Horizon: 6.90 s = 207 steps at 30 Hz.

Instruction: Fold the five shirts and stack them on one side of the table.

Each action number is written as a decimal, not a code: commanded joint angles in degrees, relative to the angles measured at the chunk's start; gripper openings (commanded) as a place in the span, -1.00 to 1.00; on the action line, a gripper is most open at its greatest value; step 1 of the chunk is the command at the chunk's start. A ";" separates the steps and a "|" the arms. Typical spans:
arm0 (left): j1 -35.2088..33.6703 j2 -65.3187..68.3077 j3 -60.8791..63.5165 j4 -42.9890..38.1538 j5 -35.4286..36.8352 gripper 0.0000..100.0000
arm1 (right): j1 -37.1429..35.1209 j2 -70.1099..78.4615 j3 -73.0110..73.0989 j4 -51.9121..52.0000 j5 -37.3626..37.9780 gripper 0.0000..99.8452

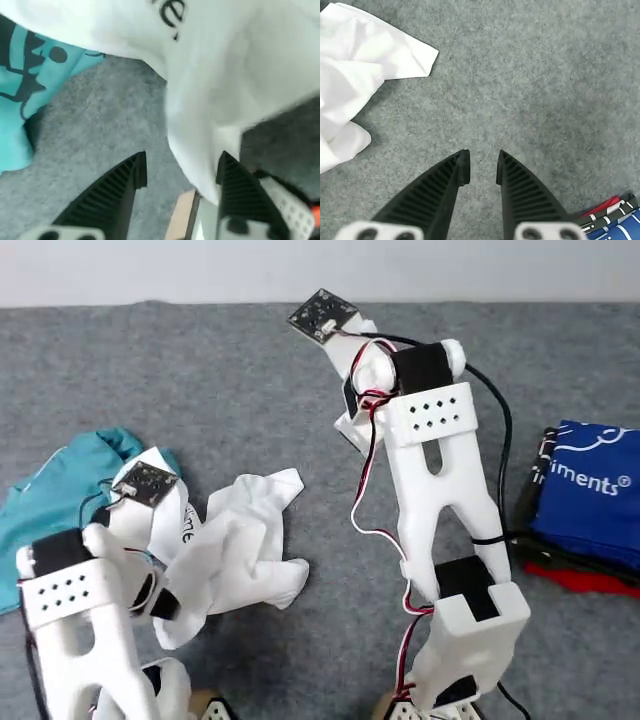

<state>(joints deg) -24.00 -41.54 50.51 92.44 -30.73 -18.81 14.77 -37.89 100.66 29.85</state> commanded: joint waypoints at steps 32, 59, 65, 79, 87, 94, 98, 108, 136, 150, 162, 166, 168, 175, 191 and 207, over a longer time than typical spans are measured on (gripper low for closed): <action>-22.15 -1.23 -32.13 -2.64 3.16 -0.99 | -8.57 13.58 -0.62 -18.77 -0.35 -0.77; -22.42 -1.32 -16.84 -10.29 3.16 -0.99 | -18.42 36.09 -3.25 -31.69 -0.18 -0.57; -22.42 -1.32 -16.22 -10.37 3.16 -0.99 | -18.51 35.74 -6.77 -25.01 7.82 -0.99; -21.80 -1.32 -23.87 -10.29 9.23 -0.99 | -10.77 29.93 -33.76 -4.26 7.38 -0.98; -3.69 -1.32 -37.14 -8.97 17.85 -0.99 | -2.86 25.45 -55.03 2.15 7.30 -0.98; 13.27 -0.79 -51.82 -16.18 17.93 -0.99 | 4.97 11.30 -58.37 2.07 7.56 -0.98; 14.86 -0.88 -52.53 -25.14 17.76 -0.99 | 9.10 5.58 -58.37 2.07 10.90 -0.98; 14.77 -0.88 -47.43 -25.05 17.58 -0.99 | 22.37 3.21 -58.46 -2.33 12.48 -0.98; 11.43 -1.23 -19.47 -9.49 17.58 -0.99 | 8.92 18.07 -40.70 -3.47 11.43 -0.66; -5.63 -0.97 -1.36 -25.32 17.67 -0.99 | 3.21 8.40 -28.13 2.51 8.44 -0.62; -8.26 -0.88 6.81 -36.66 17.93 -0.99 | -10.24 -22.20 23.21 2.42 3.16 -0.62; -8.26 -0.88 7.69 -37.45 18.02 -0.99 | -18.51 -28.79 37.54 2.33 -3.16 -0.62; -8.26 -0.88 8.40 -37.54 18.02 -0.99 | -23.52 -31.08 43.78 2.24 -6.42 -0.62; -8.26 -1.14 10.24 -37.36 18.02 -0.99 | -32.92 -32.31 55.65 -2.51 -10.81 -0.61; -8.35 -1.23 10.24 -37.36 18.02 -0.99 | -42.95 -15.87 62.59 -16.04 -11.25 -0.61; -8.35 -1.23 10.07 -37.27 18.02 -0.99 | -45.49 -0.31 62.59 -27.56 -11.25 -0.61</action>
<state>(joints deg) -31.74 -41.71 60.97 56.04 -13.14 -64.26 11.25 24.70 74.55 19.03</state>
